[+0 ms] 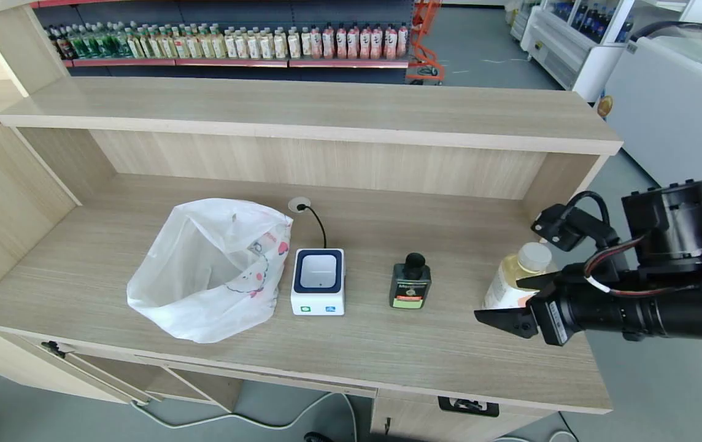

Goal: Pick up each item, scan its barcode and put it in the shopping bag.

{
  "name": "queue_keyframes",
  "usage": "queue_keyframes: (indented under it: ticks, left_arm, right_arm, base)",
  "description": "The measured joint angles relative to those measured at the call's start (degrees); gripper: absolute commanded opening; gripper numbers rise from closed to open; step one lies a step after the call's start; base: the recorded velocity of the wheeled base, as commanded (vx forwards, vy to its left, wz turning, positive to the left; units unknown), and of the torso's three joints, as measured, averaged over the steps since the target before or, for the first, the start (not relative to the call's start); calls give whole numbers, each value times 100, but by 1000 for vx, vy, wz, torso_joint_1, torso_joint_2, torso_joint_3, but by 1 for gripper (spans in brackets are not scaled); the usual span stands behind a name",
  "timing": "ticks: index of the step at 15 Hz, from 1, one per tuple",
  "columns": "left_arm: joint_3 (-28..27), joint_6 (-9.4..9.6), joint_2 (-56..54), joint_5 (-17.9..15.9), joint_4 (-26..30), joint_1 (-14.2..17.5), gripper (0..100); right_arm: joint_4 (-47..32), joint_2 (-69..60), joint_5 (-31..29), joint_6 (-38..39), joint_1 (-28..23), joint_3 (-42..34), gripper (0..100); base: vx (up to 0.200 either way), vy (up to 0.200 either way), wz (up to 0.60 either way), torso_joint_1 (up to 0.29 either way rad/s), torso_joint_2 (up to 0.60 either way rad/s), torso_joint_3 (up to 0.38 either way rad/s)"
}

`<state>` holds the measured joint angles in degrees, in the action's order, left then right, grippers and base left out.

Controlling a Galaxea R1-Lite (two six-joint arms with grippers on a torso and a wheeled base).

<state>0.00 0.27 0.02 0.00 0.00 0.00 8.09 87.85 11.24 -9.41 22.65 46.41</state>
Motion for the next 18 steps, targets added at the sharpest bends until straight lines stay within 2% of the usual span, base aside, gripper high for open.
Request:
queue_keyframes:
  ticks: [7,11,18]
  left_arm:
    - [0,0,0,0,0,0,100]
    - [0,0,0,0,0,0,100]
    - [0,0,0,0,0,0,100]
  right_arm:
    - [1248,1460,72,-222,215,469,100]
    - [2426,2193,208,-288,295,642,100]
    - [2809,3023,246,-539,538,1145,100]
  base:
    - [0,0,0,0,0,0]
    - [0,0,0,0,0,0]
    - [0,0,0,0,0,0]
